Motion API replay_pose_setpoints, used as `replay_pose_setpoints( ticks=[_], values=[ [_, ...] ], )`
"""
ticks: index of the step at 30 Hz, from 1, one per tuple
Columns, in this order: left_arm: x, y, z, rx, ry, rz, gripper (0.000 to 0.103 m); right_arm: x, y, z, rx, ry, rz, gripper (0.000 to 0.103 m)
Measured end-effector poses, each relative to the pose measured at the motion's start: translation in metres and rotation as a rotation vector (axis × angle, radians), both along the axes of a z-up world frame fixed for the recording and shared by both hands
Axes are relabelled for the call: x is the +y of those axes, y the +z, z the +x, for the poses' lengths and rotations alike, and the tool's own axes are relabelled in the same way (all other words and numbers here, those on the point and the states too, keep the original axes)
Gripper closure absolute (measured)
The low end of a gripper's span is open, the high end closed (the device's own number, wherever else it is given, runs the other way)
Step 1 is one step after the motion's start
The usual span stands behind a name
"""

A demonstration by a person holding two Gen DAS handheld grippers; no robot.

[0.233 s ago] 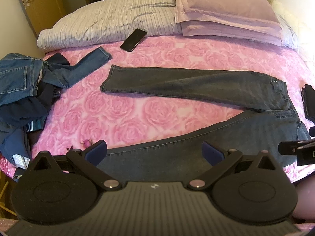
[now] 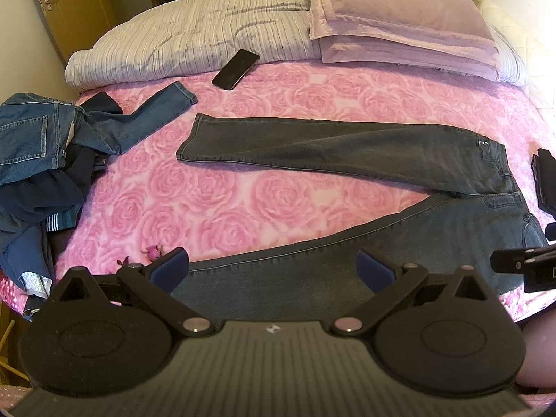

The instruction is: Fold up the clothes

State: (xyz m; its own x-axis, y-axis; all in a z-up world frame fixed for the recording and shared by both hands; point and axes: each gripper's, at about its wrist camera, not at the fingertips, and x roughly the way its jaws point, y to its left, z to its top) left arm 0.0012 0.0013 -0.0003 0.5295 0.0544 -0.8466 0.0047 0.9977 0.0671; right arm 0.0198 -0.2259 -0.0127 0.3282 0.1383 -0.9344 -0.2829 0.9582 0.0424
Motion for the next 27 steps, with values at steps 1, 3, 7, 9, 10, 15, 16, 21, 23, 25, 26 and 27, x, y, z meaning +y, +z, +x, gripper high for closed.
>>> replay_pose_setpoints(
  ticks=[1, 3, 7, 9, 10, 15, 16, 21, 23, 25, 26, 27],
  values=[
    [0.0002, 0.0000, 0.0002, 0.000, 0.000, 0.000, 0.002, -0.0002, 0.0002, 0.0002, 0.002, 0.000, -0.002, 0.001],
    [0.0007, 0.0006, 0.0008, 0.002, 0.000, -0.001, 0.002, -0.0003, 0.0008, 0.0005, 0.003, 0.000, -0.002, 0.001],
    [-0.0009, 0.0006, 0.0012, 0.005, 0.000, 0.001, 0.002, -0.0016, 0.0023, 0.0001, 0.000, -0.002, 0.002, 0.001],
    [-0.0020, 0.0003, 0.0013, 0.006, 0.001, 0.003, 0.002, -0.0010, 0.0015, -0.0001, 0.001, -0.004, 0.001, 0.001],
    [-0.0025, 0.0002, 0.0013, 0.006, 0.001, 0.003, 0.002, -0.0007, 0.0014, 0.0007, 0.001, -0.004, 0.001, 0.001],
    [-0.0017, -0.0003, 0.0016, 0.014, 0.005, -0.004, 0.002, -0.0011, 0.0005, -0.0002, 0.003, -0.002, 0.002, 0.001],
    [-0.0013, -0.0004, 0.0012, 0.016, 0.005, -0.005, 0.002, -0.0011, 0.0003, -0.0003, 0.003, -0.002, 0.002, 0.001],
    [0.0011, -0.0016, -0.0006, 0.021, 0.009, -0.013, 0.002, -0.0015, -0.0006, -0.0012, 0.004, 0.000, 0.003, 0.001],
    [0.0017, -0.0022, -0.0012, 0.022, 0.010, -0.015, 0.002, -0.0014, -0.0011, -0.0015, 0.005, 0.000, 0.003, 0.001],
    [0.0021, -0.0025, -0.0013, 0.023, 0.010, -0.018, 0.002, -0.0013, -0.0019, -0.0014, 0.006, -0.001, 0.002, 0.001],
    [0.0022, -0.0022, -0.0009, 0.024, 0.009, -0.018, 0.002, -0.0018, -0.0018, -0.0010, 0.007, -0.001, 0.003, 0.001],
    [0.0023, -0.0020, -0.0006, 0.024, 0.008, -0.018, 0.002, -0.0020, -0.0019, -0.0008, 0.008, -0.002, 0.003, 0.001]
  ],
)
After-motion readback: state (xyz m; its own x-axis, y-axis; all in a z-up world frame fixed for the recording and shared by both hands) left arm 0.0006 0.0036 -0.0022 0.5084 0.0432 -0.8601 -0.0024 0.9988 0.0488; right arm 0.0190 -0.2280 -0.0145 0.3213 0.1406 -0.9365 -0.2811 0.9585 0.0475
